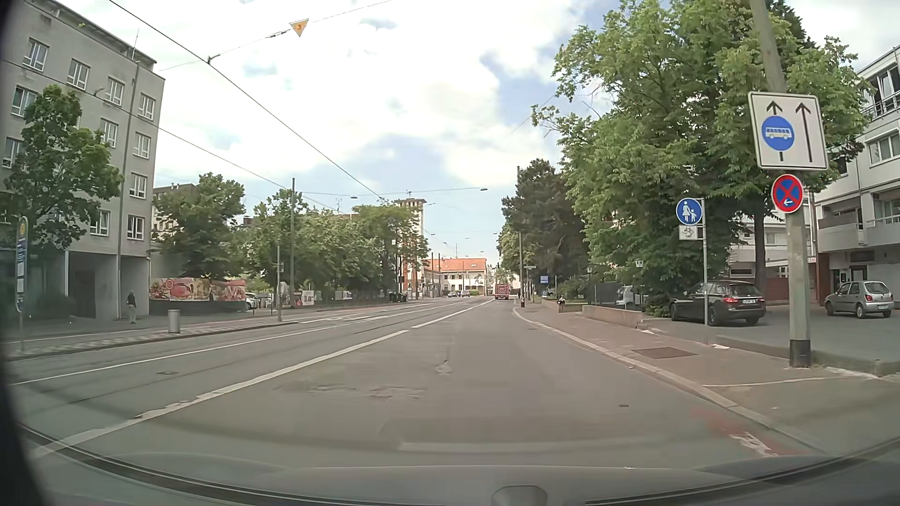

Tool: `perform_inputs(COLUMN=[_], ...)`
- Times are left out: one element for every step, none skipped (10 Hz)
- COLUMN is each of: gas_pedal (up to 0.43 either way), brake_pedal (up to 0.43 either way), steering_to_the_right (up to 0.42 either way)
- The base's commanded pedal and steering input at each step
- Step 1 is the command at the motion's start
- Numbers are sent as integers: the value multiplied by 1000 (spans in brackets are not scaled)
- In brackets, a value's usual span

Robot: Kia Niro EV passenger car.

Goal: Follow the waypoints while adhering to traffic rules and regulations

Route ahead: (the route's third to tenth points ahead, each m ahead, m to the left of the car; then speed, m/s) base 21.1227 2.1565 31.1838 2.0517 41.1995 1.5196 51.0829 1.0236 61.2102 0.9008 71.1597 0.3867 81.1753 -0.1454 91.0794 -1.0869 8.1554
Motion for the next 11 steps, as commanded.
perform_inputs(gas_pedal=[157,150,118,59,47,47,39,39,39,39,28], brake_pedal=[24,24,24,24,24,24,24,24,24,24,24], steering_to_the_right=[14,12,11,8,7,6,6,6,5,4,4])
